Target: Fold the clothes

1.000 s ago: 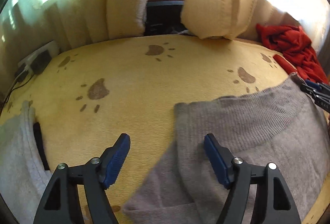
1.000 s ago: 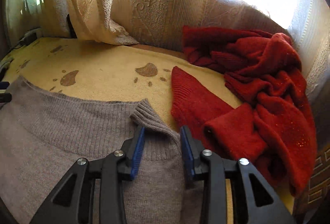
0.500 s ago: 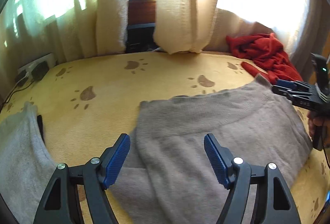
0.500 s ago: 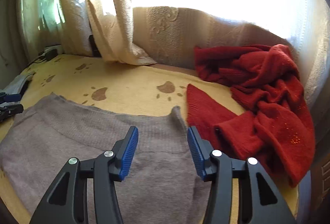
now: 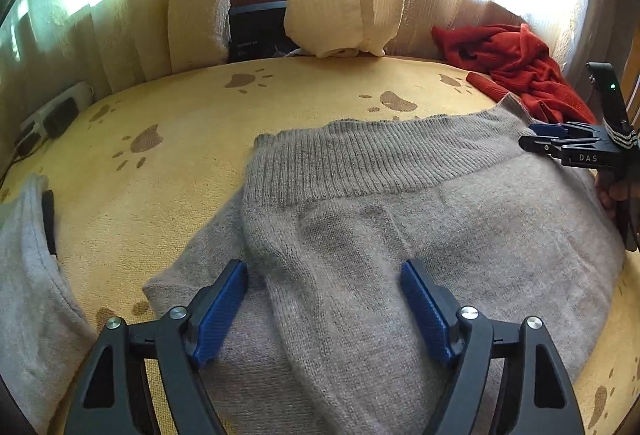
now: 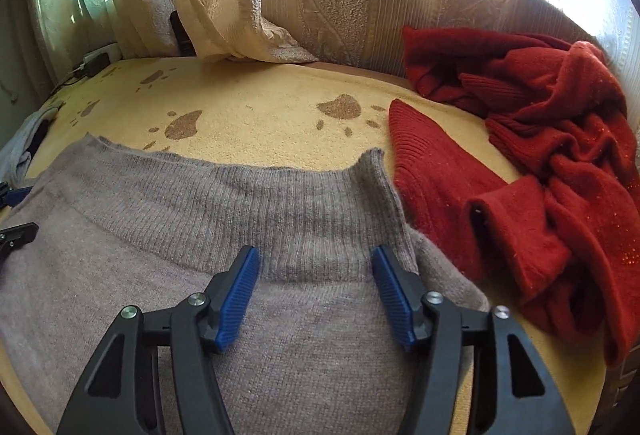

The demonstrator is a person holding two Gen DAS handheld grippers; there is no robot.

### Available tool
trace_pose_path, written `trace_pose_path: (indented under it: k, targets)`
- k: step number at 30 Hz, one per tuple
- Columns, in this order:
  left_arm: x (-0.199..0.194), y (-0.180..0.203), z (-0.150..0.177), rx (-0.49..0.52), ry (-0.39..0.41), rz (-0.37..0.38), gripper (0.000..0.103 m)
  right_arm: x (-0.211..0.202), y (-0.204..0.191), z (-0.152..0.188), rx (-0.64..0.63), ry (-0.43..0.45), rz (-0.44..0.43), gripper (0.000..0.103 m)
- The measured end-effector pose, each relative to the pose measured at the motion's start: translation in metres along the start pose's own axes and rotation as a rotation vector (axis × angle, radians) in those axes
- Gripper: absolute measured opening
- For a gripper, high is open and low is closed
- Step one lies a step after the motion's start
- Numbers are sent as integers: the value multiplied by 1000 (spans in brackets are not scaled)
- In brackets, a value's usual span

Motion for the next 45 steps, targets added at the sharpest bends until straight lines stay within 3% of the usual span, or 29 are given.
trace_pose_path:
  k: [3,6,10,15,19,22,28,31,33,37,40,45]
  targets:
    - [0,-2,0,-7,-2,5,83,-15,7,4,51,33,-37,67]
    - [-4,-3,1,-11,-6,-11,83,-56,25,13,164,115,-78,71]
    - [-14,3,2,2,-1,-59,83,-108,47,39,236,173,-28,71]
    - [-29,18,9,77,16,-120,83,-140,35,85,113,141,92,72]
    - [-35,22,18,90,15,-142,83,-149,13,122,18,98,52,72]
    - [-39,25,24,100,15,-158,83,-149,13,140,68,77,-24,71]
    - [-47,32,37,120,14,-192,83,-136,21,153,145,52,-72,51]
    - [-45,30,42,105,14,-189,83,-127,6,152,92,29,-65,41]
    - [-46,26,45,88,22,-176,83,-118,-4,153,31,2,-22,27]
    - [-48,18,52,67,36,-162,87,-119,-4,157,-11,-7,45,23]
    - [-49,14,55,53,37,-144,87,-120,9,163,41,-7,18,22]
    - [-48,8,55,31,28,-116,90,-120,7,164,33,10,49,22]
Point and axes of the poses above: each gripper's, at about its wrist camera, not at the fingertips, and x roughly the way its jaws point, y to its right, z to its underside, the point moved 4 cm from there along x, roughly the way its jaws point, and after that the axes turned 3 degrees about -y, right-handed, at the moved point
